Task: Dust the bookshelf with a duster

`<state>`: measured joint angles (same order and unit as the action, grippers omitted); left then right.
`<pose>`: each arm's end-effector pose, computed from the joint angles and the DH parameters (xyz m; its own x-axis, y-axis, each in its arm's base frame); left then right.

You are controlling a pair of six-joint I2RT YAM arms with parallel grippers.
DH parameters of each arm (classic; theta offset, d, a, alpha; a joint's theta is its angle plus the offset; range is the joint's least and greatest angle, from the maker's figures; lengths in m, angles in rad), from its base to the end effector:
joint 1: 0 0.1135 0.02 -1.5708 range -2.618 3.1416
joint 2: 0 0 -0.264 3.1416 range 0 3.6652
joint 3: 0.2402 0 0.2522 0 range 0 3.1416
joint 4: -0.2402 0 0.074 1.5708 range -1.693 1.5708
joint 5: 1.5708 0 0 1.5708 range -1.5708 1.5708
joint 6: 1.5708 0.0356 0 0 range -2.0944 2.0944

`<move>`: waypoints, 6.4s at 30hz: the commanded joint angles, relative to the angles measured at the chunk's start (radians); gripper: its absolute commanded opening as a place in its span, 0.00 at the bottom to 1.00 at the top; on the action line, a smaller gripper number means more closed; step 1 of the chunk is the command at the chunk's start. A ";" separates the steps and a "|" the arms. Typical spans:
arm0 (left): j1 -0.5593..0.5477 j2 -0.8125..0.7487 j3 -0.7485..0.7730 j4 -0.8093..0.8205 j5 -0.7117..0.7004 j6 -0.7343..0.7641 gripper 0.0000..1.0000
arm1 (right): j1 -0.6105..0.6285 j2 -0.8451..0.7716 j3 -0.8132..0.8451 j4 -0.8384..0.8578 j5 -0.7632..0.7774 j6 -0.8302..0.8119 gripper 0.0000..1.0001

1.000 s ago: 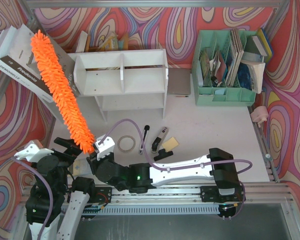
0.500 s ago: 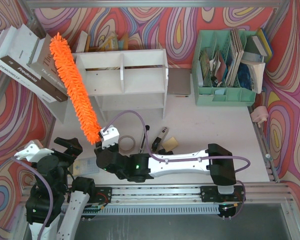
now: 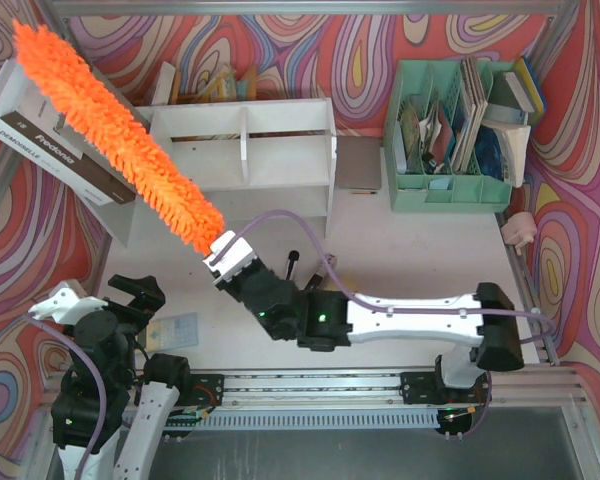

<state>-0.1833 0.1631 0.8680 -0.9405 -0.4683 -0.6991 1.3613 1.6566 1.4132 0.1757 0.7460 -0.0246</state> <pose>0.0128 0.0140 0.3361 -0.0026 -0.5835 -0.8121 -0.3535 0.7602 -0.5451 0.1057 0.3811 0.3689 0.0001 -0.0862 -0.9963 -0.5777 0.8132 -0.0704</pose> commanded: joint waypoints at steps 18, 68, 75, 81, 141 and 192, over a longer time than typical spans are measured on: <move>0.004 -0.049 -0.017 0.018 0.019 0.012 0.98 | -0.150 -0.266 0.179 -0.265 -0.195 -0.837 0.00; 0.004 -0.056 -0.018 0.021 0.032 0.013 0.98 | -0.590 -0.074 0.473 -0.335 -0.362 -0.646 0.00; 0.004 -0.051 -0.019 0.022 0.033 0.014 0.98 | -0.520 -0.231 0.294 -0.352 -0.434 -0.676 0.00; 0.004 -0.051 -0.018 0.022 0.031 0.014 0.98 | -0.456 -0.299 0.225 -0.414 -0.451 -0.678 0.00; 0.004 -0.043 -0.019 0.023 0.033 0.015 0.98 | -0.573 -0.504 0.022 -0.654 -0.538 -0.378 0.00; 0.004 -0.063 -0.024 0.028 0.043 0.016 0.98 | -0.360 0.017 0.803 -0.746 -0.502 -0.839 0.00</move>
<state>-0.1833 0.1169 0.8608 -0.9390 -0.4377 -0.6983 0.9932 1.6497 2.1258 -0.6060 0.2493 -0.7742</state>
